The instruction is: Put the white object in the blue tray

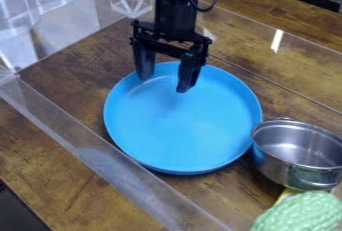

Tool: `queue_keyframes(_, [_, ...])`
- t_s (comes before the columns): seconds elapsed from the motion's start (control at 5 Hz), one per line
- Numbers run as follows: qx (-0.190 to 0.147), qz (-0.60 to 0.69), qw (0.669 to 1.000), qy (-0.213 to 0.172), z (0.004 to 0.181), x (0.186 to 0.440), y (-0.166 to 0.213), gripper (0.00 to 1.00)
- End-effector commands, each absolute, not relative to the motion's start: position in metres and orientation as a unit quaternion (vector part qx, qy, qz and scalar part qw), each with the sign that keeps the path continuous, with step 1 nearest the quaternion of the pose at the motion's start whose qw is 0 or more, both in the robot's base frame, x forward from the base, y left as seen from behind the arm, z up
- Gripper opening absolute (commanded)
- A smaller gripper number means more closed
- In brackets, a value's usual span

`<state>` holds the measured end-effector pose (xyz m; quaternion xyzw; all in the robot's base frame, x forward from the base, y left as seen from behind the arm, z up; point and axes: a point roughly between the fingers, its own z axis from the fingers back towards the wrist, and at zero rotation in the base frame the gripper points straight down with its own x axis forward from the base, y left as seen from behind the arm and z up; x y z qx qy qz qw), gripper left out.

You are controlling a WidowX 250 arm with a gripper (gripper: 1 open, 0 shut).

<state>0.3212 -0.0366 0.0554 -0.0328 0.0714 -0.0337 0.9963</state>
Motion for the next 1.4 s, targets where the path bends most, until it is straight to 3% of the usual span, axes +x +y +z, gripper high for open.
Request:
queue_keyframes(0.0, [-0.029,-0.049,0.998,0.036,0.072,0.333,-0.046,1.0])
queue_keyframes(1.2, [-0.019,-0.05,0.998,0.04,0.077,0.325,-0.061,1.0])
